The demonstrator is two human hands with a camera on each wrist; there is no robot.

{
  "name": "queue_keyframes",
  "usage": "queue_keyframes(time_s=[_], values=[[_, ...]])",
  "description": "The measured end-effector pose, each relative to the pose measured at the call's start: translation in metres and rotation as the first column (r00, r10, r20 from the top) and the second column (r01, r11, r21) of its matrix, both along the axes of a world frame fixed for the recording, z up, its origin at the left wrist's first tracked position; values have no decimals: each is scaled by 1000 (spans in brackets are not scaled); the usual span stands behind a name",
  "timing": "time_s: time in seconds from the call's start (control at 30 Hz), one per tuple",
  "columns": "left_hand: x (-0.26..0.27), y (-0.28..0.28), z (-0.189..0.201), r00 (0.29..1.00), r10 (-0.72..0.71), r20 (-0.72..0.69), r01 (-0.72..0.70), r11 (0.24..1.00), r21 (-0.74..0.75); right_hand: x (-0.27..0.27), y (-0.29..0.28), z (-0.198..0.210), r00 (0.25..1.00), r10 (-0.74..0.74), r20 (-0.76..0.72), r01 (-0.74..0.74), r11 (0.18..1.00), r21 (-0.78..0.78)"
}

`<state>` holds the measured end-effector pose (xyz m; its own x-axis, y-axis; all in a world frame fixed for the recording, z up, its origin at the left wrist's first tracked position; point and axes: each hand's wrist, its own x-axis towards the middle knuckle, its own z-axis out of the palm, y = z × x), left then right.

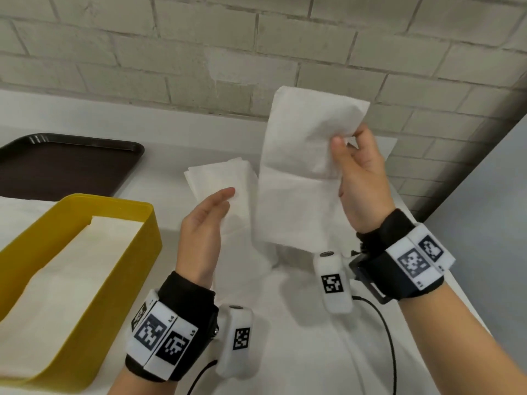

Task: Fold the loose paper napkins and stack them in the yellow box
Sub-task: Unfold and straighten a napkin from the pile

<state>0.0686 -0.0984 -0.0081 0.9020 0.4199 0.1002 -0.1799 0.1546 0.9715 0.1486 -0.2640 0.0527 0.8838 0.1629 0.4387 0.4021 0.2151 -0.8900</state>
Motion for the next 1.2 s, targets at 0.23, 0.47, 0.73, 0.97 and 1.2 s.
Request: queue_keyframes(time_s=[0.23,0.47,0.73,0.97,1.2], values=[[-1,-6,9,996,-36,81,35,999,9,-13,5,-4,972,191,-138,-191,981,12],[-5,-23,13,979,-129,160,147,983,-107,-15,24,-25,982,40,-184,-82,970,-229],[-4,-22,5,993,48,104,-40,996,-78,-12,32,-39,992,-58,-114,-14,835,-550],[-3,-4,-9,988,110,112,-125,982,143,-15,46,-44,879,140,-455,-408,714,-569],[-14,26,-19,972,203,122,-237,812,533,2,56,-54,876,228,-426,-483,379,-789]])
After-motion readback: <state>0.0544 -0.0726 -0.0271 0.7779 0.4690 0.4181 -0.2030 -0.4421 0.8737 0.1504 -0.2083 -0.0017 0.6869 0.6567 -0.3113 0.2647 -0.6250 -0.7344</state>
